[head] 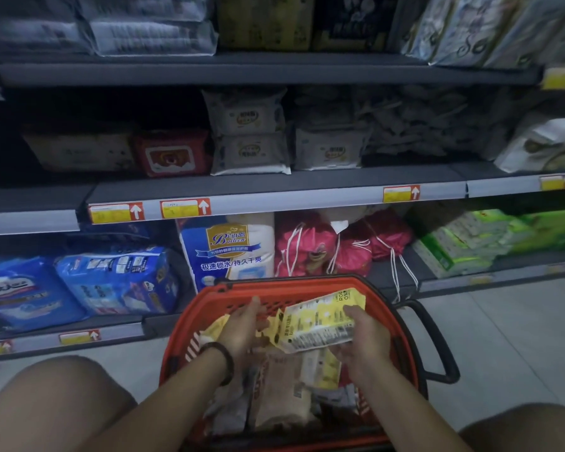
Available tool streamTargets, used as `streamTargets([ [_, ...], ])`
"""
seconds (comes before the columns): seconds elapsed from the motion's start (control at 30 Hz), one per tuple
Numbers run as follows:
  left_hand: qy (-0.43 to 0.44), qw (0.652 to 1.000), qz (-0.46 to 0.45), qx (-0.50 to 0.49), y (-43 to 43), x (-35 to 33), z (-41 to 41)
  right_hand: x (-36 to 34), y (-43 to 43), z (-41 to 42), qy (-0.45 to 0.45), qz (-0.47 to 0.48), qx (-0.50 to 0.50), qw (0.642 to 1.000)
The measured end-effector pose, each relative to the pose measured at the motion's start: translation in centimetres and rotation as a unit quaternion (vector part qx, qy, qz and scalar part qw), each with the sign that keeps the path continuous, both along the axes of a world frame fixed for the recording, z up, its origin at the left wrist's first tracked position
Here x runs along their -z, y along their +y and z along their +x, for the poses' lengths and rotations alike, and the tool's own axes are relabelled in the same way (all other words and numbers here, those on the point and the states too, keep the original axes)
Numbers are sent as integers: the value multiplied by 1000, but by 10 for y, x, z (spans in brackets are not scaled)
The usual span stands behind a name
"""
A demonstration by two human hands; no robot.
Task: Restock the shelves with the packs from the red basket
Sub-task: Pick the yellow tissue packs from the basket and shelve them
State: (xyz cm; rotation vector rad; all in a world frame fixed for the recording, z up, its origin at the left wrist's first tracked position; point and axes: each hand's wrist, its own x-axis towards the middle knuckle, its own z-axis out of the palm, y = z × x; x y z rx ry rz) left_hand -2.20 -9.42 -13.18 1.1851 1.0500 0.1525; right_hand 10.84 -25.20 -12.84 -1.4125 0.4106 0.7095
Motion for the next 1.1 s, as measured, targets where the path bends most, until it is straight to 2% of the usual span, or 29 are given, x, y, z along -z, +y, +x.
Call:
streamTargets([
  [0.07, -13, 999, -18, 46, -2, -5, 5, 5, -2, 3, 15, 3, -7, 1000],
  [0.17, 12, 995, 19, 96, -3, 4, 7, 3, 0, 5, 10, 23, -41, 999],
  [0.23, 1, 995, -62, 84, -1, 11, 8, 0, 3, 7, 2, 54, -69, 996],
  [0.3, -54, 992, -104, 51, 3, 8, 11, -3, 5, 12, -3, 57, -109, 992],
  [0.37, -94, 992, -85, 26, 9, 8, 16, -2, 5, 21, -37, -3, -154, 987],
  [0.43, -113, 991, -69, -5, 14, 9, 18, 7, 1, 34, -149, -130, -196, 960],
  [0.47, -117, 991, -63, -22, 15, 8, 17, 16, -5, 42, -232, -220, -237, 917],
  [0.5, -111, 991, -57, -36, 17, 7, 16, 23, -11, 49, -301, -302, -315, 848],
  [0.57, -103, 993, -43, -45, 21, 7, 13, 44, -20, 57, -359, -416, -494, 674],
  [0.6, -97, 994, -34, -42, 23, 8, 11, 54, -24, 56, -362, -446, -552, 604],
  [0.63, -87, 995, -27, -41, 25, 9, 10, 60, -27, 51, -360, -460, -586, 561],
  [0.67, -80, 996, -23, -40, 27, 10, 8, 66, -29, 46, -363, -465, -596, 545],
  [0.77, -72, 996, -17, -50, 30, 10, 3, 82, -33, 42, -409, -463, -572, 539],
  [0.83, -75, 995, -25, -59, 31, 10, -2, 87, -34, 45, -402, -457, -578, 543],
  [0.97, -91, 992, -31, -84, 36, 6, -11, 74, -25, 48, -398, -428, -569, 579],
  [1.03, -101, 990, -29, -98, 37, 4, -15, 64, -20, 50, -407, -381, -533, 637],
  [1.1, -115, 986, -26, -118, 37, -1, -17, 51, -16, 52, -407, -283, -485, 720],
])
